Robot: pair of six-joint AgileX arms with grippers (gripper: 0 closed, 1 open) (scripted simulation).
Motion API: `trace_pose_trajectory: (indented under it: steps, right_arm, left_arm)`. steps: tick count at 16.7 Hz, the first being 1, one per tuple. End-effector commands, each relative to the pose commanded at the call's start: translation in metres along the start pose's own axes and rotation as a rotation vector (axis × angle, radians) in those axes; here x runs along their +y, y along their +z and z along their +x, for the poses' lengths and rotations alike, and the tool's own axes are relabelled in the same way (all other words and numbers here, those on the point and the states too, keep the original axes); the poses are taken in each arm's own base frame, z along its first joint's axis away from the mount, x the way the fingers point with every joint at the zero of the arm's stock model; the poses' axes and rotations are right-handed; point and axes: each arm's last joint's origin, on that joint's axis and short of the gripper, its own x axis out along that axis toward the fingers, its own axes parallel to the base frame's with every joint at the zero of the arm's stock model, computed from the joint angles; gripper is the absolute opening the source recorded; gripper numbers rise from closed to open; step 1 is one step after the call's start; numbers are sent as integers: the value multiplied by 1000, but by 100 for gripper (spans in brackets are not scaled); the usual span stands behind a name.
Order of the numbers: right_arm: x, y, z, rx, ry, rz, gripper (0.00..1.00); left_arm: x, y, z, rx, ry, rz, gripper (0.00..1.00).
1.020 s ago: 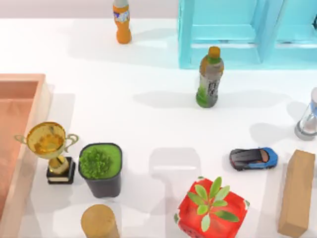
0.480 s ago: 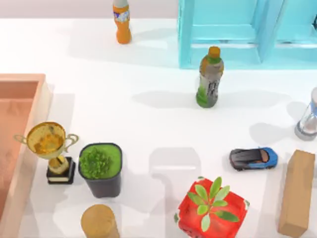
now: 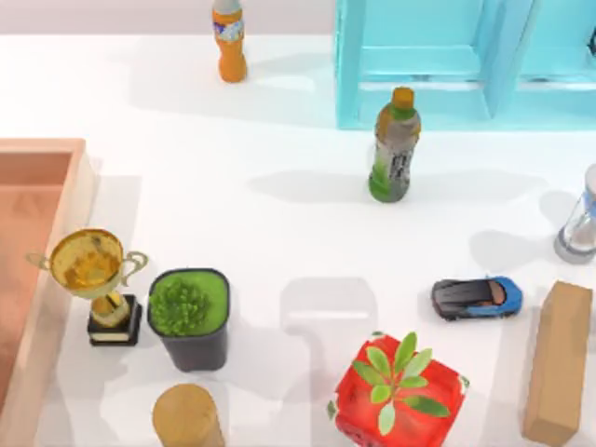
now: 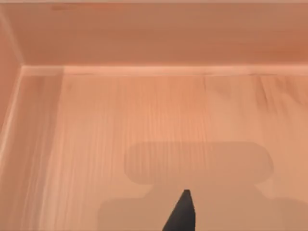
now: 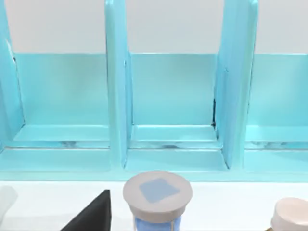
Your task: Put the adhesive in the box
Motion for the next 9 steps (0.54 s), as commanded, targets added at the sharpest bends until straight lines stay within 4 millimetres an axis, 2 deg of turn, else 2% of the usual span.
trace_pose_trajectory:
  steps: [3,9]
  right_arm:
    - [0,0,0,0,0,0,100]
    - [0,0,0,0,0,0,100]
  left_arm:
    - [0,0,0,0,0,0,98]
    - [0,0,0,0,0,0,100]
